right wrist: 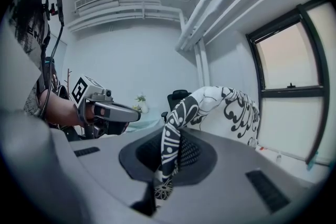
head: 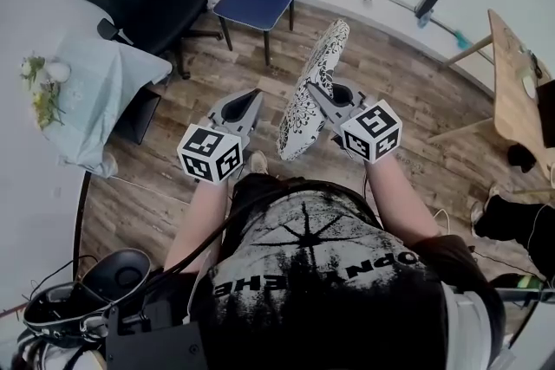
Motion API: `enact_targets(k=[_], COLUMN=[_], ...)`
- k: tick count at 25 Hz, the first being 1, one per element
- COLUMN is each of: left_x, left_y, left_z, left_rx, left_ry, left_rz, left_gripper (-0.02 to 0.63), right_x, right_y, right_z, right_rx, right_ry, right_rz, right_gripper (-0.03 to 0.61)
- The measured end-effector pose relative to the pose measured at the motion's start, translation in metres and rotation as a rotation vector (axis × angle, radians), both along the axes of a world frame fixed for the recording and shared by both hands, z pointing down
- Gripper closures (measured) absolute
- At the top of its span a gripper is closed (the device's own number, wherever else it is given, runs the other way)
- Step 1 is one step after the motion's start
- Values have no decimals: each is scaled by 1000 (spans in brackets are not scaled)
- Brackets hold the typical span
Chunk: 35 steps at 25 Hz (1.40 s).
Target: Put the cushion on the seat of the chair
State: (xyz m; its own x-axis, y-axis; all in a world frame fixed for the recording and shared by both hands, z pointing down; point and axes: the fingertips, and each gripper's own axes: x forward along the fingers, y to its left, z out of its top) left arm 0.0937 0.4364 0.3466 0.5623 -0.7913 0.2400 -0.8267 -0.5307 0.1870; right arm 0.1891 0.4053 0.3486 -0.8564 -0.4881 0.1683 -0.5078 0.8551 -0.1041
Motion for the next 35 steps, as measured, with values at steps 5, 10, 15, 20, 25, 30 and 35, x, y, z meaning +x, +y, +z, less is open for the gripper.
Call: enact_targets(k=[5, 10, 15, 20, 25, 30, 35], left_x=[-5, -17, -45, -63, -91, -125, -142], left_y=[-7, -22, -61, -85, -119, -163, -190], left_z=[6, 11, 14, 19, 18, 13, 15], left_rx=[-5, -12, -28, -35, -40, -36, -16], left_ry=[4, 21, 36, 41, 51, 57, 24], left_rz=[13, 28, 54, 83, 120, 164, 201], left_gripper=[598, 598, 598, 598, 598, 598, 598], right_x=[-4, -16, -40, -56, -79, -113, -130], right_y=[-9, -24, -60, -82, -111, -150, -175], right_z=[4, 7, 6, 10, 4, -11, -12], right_rx=[-27, -49, -60, -57, -29, 13, 28], right_ry=[-5, -15, -4, 14, 16, 38, 49], right_rz=[20, 34, 65, 91, 138, 182, 212], right_gripper=[554, 553, 554, 554, 553, 553, 553])
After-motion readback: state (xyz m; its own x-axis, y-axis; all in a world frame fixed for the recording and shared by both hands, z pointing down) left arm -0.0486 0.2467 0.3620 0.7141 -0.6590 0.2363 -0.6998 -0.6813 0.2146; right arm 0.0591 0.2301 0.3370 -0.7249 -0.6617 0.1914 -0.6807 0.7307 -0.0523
